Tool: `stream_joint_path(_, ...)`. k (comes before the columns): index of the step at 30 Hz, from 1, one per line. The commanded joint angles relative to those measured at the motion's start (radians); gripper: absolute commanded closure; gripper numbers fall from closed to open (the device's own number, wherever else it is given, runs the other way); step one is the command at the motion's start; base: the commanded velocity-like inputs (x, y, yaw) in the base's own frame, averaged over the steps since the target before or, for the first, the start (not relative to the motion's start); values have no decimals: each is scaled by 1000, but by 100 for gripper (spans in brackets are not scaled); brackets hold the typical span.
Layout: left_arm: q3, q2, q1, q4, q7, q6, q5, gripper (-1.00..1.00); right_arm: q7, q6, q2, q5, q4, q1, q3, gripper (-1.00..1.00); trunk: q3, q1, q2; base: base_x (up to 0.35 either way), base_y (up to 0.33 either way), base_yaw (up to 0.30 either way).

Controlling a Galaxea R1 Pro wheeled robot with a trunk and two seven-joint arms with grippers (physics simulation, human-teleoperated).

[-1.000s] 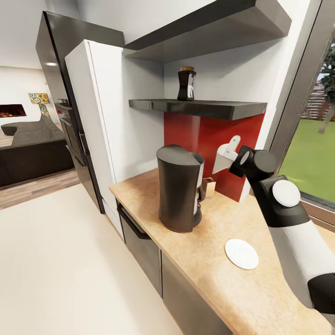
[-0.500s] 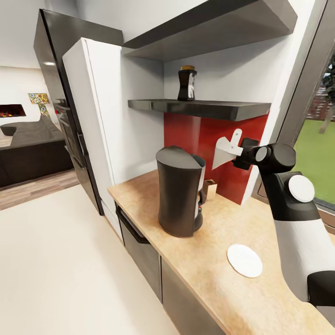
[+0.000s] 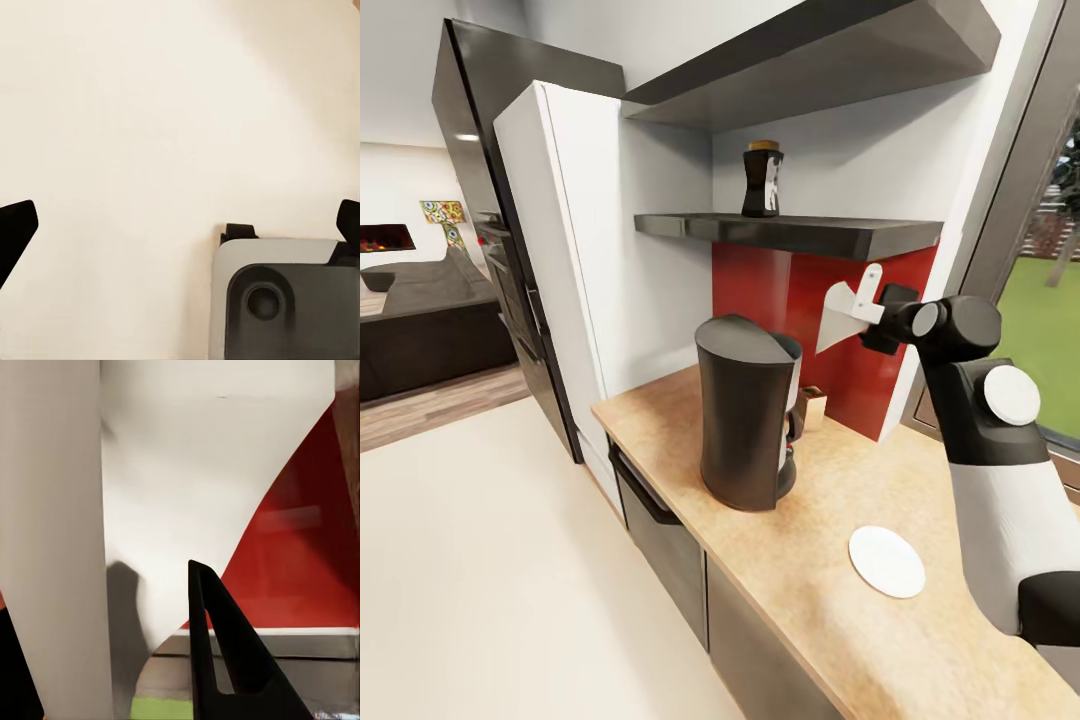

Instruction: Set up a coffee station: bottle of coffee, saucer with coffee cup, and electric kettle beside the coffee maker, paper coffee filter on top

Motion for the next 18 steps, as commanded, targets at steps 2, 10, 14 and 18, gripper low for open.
stream_joint_path(2,4,0,-1,1,0,-4,-2,-100,5,9,-1,3,-1,-8,3,100,-2,1,-2,0,0,0)
stream_joint_path(10,4,0,-1,1,0,-4,-2,-100,5,9,0,3,-1,-14,4,100,-2,1,-2,97,73,0)
stream_joint_path(14,4,0,-1,1,0,-4,-2,-100,5,9,0,3,-1,-14,4,100,-2,1,-2,22,19,0)
stream_joint_path(18,4,0,-1,1,0,-4,-2,-100,5,9,0,3,-1,-14,4,100,-2,1,-2,21,3,0)
